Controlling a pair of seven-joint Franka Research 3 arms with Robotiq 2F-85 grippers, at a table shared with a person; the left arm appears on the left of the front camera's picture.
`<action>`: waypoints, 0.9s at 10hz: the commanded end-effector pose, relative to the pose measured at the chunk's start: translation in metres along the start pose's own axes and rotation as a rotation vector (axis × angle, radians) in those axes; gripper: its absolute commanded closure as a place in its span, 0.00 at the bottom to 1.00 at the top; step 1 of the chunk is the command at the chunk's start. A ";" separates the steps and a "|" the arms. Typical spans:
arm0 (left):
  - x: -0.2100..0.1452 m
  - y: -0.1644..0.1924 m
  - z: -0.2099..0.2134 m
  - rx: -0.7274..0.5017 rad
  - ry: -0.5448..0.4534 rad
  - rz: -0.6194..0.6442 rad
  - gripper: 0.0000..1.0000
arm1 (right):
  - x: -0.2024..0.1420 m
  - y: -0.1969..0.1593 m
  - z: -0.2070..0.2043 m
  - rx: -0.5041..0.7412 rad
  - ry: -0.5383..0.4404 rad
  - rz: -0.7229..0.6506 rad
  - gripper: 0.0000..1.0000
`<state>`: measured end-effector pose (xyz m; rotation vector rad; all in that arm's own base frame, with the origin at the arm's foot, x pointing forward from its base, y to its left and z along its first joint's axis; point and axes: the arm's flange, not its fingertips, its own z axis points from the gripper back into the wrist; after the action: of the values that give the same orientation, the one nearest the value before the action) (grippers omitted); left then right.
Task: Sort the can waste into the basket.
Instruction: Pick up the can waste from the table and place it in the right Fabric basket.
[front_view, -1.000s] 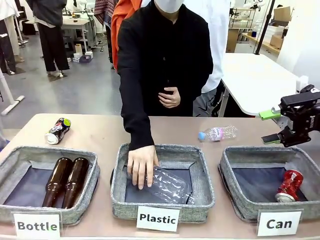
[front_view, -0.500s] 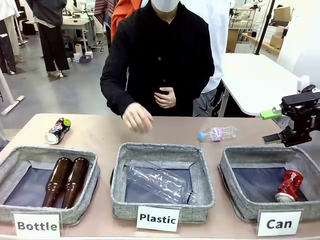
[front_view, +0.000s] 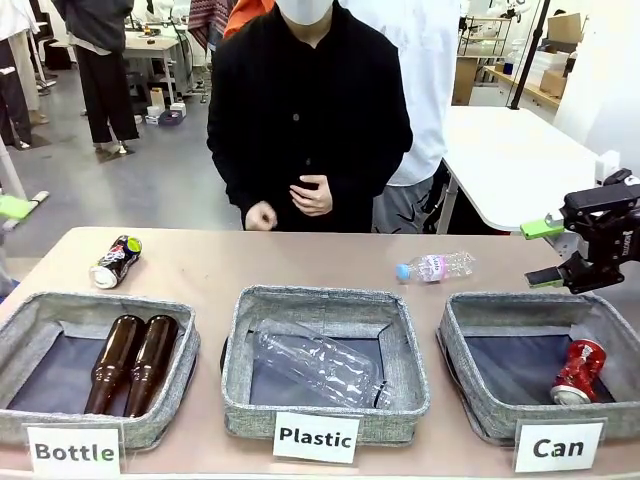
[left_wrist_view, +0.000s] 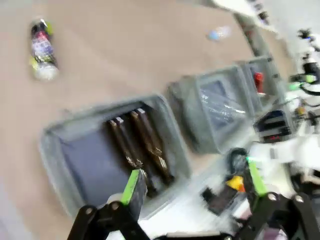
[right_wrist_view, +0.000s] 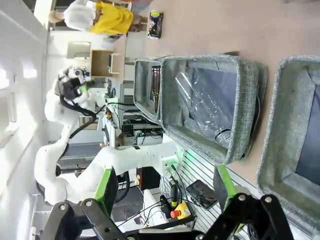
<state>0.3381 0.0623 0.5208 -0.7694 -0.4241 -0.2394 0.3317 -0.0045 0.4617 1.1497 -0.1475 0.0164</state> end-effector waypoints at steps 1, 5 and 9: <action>0.052 0.034 -0.031 0.272 0.086 -0.102 0.00 | -0.002 0.000 -0.002 -0.004 -0.014 0.016 0.00; 0.081 0.036 -0.060 0.418 0.068 -0.199 0.00 | -0.002 0.000 -0.002 -0.004 -0.014 0.016 0.00; 0.088 0.043 -0.071 0.465 0.074 -0.222 0.00 | -0.002 0.000 -0.002 -0.004 -0.014 0.016 0.00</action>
<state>0.4434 0.0385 0.4978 -0.2854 -0.4683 -0.3686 0.3315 -0.0047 0.4623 1.1486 -0.1496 0.0166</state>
